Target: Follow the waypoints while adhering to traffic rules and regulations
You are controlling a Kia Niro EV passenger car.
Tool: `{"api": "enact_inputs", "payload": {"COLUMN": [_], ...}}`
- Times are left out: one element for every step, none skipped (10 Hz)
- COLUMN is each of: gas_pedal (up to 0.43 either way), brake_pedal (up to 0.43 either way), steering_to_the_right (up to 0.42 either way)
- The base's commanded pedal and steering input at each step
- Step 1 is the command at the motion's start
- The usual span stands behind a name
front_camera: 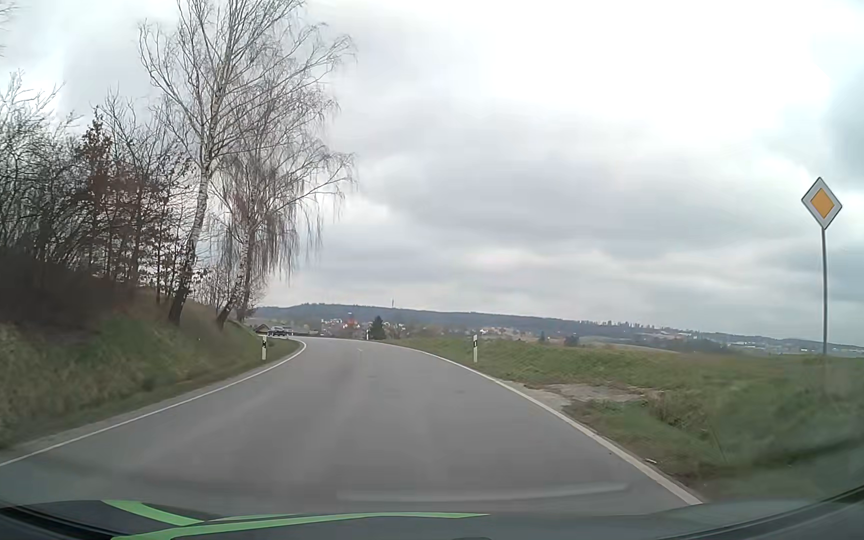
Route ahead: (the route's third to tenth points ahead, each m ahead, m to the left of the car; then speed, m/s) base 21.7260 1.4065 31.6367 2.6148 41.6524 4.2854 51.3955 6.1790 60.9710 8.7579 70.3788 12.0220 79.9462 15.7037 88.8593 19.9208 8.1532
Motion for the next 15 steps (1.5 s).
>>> {"api": "enact_inputs", "payload": {"gas_pedal": [0.409, 0.421, 0.421, 0.429, 0.429, 0.429, 0.429, 0.429, 0.429, 0.429, 0.429, 0.429, 0.429, 0.441, 0.441], "brake_pedal": [0.000, 0.000, 0.000, 0.000, 0.000, 0.000, 0.000, 0.000, 0.000, 0.000, 0.000, 0.000, 0.000, 0.000, 0.000], "steering_to_the_right": [0.009, 0.003, 0.000, -0.003, -0.004, -0.006, -0.011, -0.016, -0.020, -0.022, -0.025, -0.030, -0.035, -0.039, -0.040]}}
